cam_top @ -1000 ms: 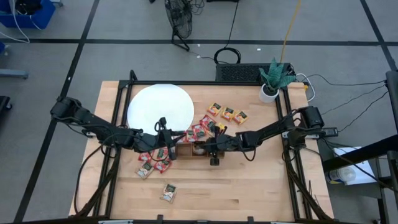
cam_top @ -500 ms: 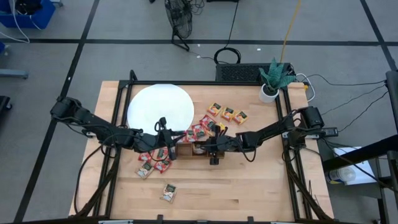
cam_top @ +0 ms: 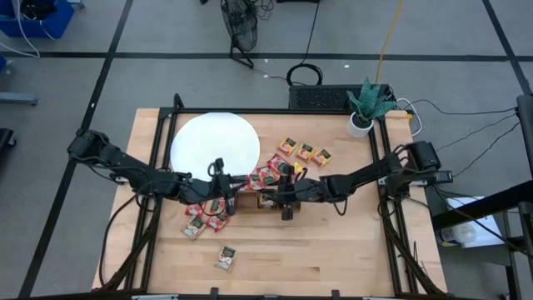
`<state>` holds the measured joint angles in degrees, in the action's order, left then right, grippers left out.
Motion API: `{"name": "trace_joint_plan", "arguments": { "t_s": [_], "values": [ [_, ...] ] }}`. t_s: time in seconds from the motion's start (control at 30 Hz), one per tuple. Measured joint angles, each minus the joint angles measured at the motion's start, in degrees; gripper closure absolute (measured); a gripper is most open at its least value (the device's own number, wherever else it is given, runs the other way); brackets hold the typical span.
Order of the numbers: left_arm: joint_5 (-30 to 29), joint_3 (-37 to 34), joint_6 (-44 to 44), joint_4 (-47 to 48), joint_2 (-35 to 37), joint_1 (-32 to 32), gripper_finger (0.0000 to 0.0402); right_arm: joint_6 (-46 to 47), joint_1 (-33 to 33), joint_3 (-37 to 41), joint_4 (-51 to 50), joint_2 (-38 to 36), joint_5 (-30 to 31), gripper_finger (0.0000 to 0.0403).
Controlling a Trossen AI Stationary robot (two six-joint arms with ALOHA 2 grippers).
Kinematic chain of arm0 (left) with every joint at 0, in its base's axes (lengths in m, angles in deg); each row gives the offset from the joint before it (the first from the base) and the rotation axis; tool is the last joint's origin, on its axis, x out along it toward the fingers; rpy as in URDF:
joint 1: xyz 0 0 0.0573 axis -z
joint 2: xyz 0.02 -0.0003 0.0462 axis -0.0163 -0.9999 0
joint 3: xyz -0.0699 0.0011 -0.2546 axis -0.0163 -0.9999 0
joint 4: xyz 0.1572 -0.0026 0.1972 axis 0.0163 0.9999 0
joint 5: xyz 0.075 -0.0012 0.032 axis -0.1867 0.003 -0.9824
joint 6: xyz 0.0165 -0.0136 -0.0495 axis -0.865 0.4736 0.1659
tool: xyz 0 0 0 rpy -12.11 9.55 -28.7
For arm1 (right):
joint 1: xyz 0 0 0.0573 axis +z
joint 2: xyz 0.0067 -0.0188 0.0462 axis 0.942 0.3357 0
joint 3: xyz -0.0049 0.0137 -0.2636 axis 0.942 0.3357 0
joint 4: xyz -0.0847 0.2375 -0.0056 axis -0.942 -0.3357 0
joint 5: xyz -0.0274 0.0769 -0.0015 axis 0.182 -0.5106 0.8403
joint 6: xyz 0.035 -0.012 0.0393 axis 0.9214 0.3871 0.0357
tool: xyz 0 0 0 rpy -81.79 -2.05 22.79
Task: Pick & Place Tea
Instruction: Put the top brown tea bag into the middle section of the wooden organizer
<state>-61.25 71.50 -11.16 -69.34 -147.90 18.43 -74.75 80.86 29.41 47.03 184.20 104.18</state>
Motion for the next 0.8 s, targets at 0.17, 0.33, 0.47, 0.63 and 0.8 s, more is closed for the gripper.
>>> {"name": "trace_joint_plan", "arguments": {
  "t_s": [0.17,0.33,0.47,0.63,0.8],
  "values": [
    [0.82,8.01,2.49,26.57,-0.88,7.05,0.0370,-0.82,0.92,1.28,-0.14,-3.30,-0.08,0.0205],
    [1.39,20.15,29.46,59.66,-9.19,12.05,0.0355,-0.65,0.89,3.66,0.51,-4.08,-0.02,0.0204],
    [13.95,25.10,58.31,82.04,-15.83,12.77,0.0316,0.28,0.01,6.28,3.41,-4.04,0.01,0.0204],
    [32.88,23.14,74.16,87.79,-18.01,12.76,0.0267,2.69,-0.81,9.59,8.71,-4.04,0.04,0.0204],
    [37.48,19.69,79.86,86.06,-14.12,15.06,0.0246,2.36,-0.73,10.80,11.61,-4.04,-0.17,0.0204]
  ]
}}
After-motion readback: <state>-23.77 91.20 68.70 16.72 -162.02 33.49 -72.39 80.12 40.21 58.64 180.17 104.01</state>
